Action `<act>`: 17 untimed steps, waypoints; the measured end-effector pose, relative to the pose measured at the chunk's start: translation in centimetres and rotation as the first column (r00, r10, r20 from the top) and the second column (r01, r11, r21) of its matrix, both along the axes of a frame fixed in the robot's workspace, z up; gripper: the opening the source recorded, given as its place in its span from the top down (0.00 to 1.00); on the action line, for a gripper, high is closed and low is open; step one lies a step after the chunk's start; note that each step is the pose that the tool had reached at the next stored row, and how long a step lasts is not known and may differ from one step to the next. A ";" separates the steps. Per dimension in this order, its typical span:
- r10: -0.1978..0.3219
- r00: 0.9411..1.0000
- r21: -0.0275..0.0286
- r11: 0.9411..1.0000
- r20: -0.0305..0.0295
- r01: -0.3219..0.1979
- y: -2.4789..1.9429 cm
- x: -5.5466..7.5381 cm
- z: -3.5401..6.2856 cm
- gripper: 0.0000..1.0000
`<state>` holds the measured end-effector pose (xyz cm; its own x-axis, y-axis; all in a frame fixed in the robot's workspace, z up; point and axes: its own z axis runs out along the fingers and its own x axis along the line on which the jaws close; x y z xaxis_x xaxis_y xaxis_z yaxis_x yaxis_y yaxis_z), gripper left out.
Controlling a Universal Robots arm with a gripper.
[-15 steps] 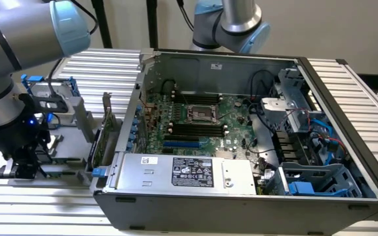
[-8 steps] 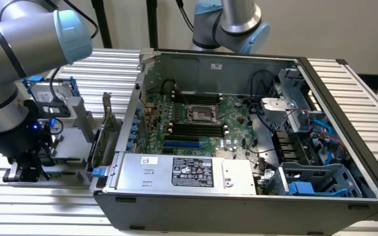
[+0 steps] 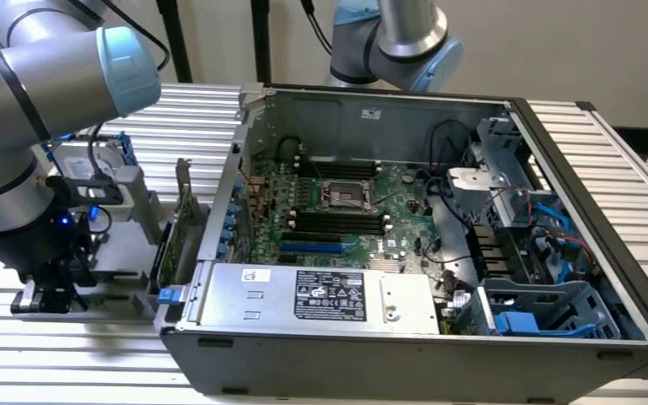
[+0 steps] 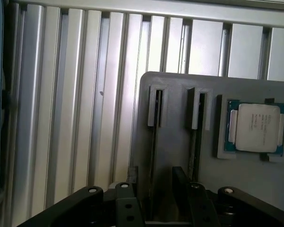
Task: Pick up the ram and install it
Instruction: 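Pick up the ram and move it above insertion slot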
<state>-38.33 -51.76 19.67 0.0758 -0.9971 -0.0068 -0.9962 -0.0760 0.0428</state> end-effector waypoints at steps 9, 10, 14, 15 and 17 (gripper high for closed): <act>0.000 1.000 -0.008 1.000 0.000 0.000 0.07 -0.1 -0.34 0.60; 0.000 1.000 -0.009 1.000 0.000 0.000 0.07 -0.1 -0.35 0.66; 0.000 1.000 -0.009 1.000 0.000 0.000 0.07 0.0 -0.36 0.73; 0.000 1.000 -0.009 1.000 0.000 0.000 0.07 0.0 -0.35 0.73; 0.000 1.000 -0.009 1.000 0.000 0.000 0.07 0.0 -0.36 0.75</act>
